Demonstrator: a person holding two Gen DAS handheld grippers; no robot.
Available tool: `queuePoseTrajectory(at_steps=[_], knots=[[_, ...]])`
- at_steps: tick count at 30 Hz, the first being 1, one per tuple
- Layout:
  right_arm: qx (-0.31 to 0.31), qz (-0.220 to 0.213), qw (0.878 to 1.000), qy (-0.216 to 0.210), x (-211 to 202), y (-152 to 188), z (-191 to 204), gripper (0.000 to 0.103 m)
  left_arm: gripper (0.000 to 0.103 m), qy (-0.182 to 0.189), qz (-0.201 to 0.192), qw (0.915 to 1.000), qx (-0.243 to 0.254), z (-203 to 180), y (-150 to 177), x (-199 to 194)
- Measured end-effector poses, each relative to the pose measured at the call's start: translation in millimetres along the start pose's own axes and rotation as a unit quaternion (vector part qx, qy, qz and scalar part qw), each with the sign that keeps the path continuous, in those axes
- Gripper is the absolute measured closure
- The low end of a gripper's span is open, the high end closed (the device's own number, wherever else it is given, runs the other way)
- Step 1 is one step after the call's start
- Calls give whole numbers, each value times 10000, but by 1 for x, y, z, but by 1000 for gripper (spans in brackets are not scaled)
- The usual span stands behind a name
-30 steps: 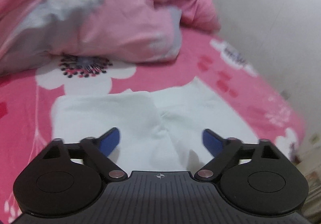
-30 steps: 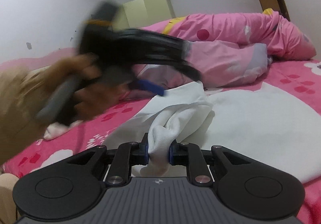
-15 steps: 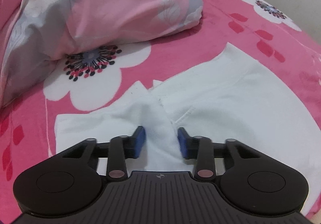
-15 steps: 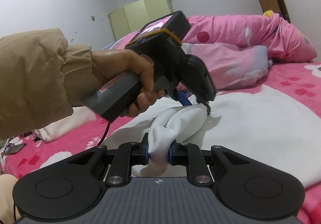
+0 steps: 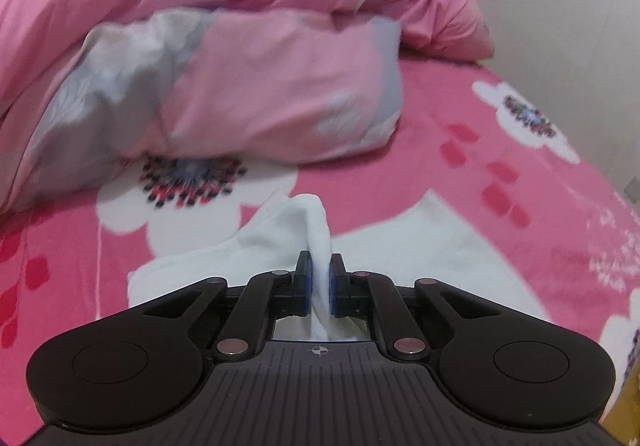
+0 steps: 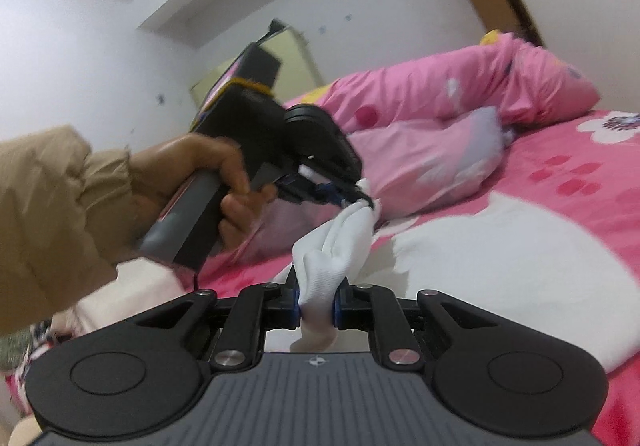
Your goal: Fold clothes
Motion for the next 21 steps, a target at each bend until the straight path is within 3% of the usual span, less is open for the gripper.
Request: queuePoseTrajectory(at_steps=[7, 15, 21], knots=[[563, -317, 9972, 377, -14, -28, -53, 89, 97, 244, -50, 9992, 319, -58, -29, 27], [1278, -205, 9894, 660, -18, -24, -108, 90, 99, 364, 176, 9972, 636, -96, -33, 76], [1461, -25, 9864, 757, -18, -16, -123, 90, 97, 618, 413, 9938, 831, -109, -26, 95]])
Point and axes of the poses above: each gripper's, at about its wrist camera, not at the fingertips, and x roughly the way its jaws point, z to its left, y to its underside, the point moved 5 cm from there along x, roughly the way its jaws point, and after that the axes turned 7 degrees about z, right-handed, at the moved point
